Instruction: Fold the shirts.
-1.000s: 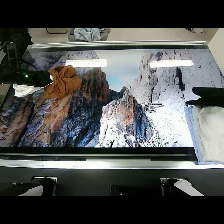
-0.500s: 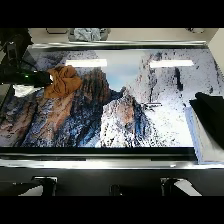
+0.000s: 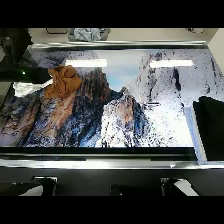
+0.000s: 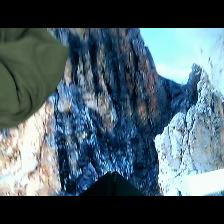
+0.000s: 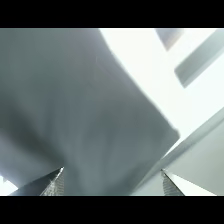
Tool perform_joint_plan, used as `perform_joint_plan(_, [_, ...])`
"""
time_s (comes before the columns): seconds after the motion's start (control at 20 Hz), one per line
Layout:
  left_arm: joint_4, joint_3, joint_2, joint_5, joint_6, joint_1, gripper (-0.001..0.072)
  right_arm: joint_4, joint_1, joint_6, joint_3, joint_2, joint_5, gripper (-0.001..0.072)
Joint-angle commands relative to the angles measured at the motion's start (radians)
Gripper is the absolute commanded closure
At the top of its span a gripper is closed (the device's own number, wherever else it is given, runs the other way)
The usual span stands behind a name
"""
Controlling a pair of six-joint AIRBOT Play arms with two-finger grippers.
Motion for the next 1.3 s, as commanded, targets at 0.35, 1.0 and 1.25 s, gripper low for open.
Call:
perform_joint_plan(0.35, [0.522,0.087,-0.063,-0.146,-0.196,-0.069,0.0418,-0.002,0.787,-0.017,0.449,-0.048,-0.007,0.0092])
perform_joint_plan(1.0, [0.346,-0.535,0.089,-0.098,-0.174,-0.068,0.0083,-0.025,1.166,-0.002,0.078,-0.154,0.159,0.0078])
perform_joint_plan(1.25, [0.346,-0.535,0.089,-0.098,-0.174,-0.068,0.0084,-0.025,1.166,-0.002,0.078,-0.154,0.159,0.0078])
